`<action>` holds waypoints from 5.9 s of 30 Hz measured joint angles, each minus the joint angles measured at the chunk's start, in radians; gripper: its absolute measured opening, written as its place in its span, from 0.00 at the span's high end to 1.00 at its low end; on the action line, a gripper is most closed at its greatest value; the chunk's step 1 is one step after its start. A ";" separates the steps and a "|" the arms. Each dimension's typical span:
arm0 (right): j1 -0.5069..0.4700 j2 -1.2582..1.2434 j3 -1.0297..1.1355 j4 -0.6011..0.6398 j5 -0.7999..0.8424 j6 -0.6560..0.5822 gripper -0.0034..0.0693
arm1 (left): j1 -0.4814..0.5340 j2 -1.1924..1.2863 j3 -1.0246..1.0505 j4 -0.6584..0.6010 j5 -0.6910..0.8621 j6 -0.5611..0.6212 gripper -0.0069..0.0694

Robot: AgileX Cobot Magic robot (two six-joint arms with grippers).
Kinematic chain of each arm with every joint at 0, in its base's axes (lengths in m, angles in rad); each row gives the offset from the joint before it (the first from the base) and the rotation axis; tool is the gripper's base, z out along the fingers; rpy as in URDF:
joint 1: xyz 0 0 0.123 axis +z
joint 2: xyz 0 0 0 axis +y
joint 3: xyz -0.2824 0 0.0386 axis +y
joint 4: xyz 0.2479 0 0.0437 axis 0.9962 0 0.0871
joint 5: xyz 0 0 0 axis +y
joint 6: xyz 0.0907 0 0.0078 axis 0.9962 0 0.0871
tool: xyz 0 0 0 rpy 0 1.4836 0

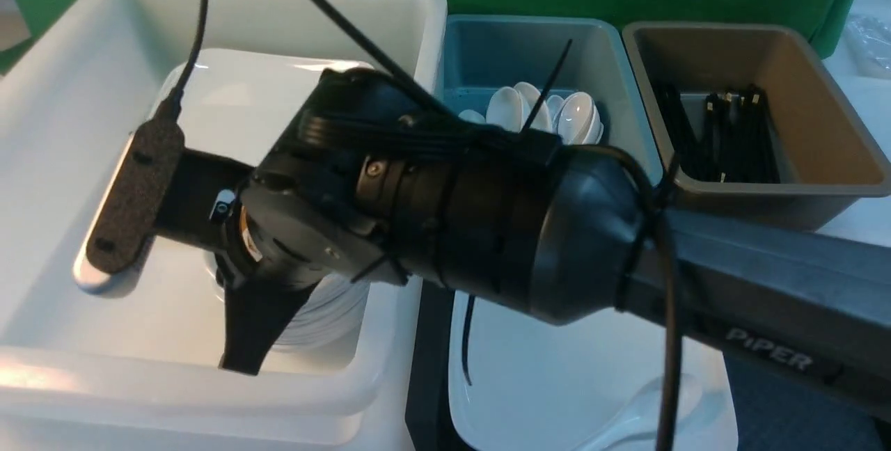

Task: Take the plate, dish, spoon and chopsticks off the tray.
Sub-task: Use the right arm to put the small plate into the large storage box on the left, then use the left arm to grab a soup spoon from the plate

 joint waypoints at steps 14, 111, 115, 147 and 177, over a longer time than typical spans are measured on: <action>-0.002 -0.119 -0.003 -0.038 0.269 0.009 0.29 | 0.000 0.001 0.000 -0.068 -0.023 0.003 0.88; -0.142 -1.557 0.925 0.024 0.447 0.525 0.81 | -0.406 1.790 -0.847 -0.148 0.005 0.457 0.37; -0.142 -1.557 0.925 0.026 0.447 0.525 0.81 | -0.401 1.783 -0.849 -0.140 0.004 0.454 0.37; -0.142 -1.557 0.925 0.092 0.447 0.522 0.79 | -0.335 1.783 -0.849 -0.245 -0.059 0.469 0.37; -0.142 -1.557 0.925 0.102 0.447 0.521 0.77 | -0.335 1.834 -0.879 -0.207 0.027 0.469 0.74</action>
